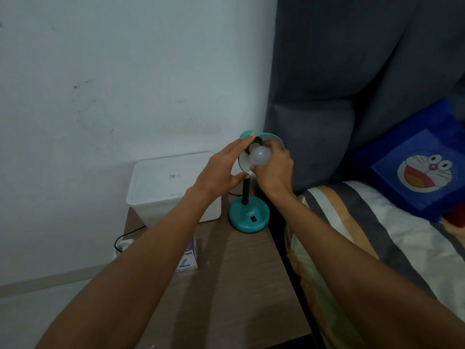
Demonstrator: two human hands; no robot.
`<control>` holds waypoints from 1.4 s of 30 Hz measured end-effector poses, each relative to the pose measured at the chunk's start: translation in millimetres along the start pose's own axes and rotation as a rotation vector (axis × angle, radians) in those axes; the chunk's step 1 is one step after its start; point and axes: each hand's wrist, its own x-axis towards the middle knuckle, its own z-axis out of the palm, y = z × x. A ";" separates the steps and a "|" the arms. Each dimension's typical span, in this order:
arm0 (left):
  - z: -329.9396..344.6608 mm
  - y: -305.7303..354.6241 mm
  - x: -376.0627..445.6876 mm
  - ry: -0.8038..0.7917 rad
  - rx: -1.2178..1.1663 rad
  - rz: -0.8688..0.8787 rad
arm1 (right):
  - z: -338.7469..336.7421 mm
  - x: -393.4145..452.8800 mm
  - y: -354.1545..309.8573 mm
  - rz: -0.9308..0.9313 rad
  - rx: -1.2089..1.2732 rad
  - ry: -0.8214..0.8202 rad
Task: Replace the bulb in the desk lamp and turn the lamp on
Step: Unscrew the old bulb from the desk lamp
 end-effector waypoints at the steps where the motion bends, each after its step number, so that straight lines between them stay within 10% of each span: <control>1: 0.6 0.3 0.4 -0.001 0.000 0.003 | -0.3 -0.8 0.1 -0.009 0.008 -0.005; 42: -0.2 2.6 -1.1 0.014 -0.029 -0.034 | -3.2 3.9 -5.8 0.131 0.168 -0.061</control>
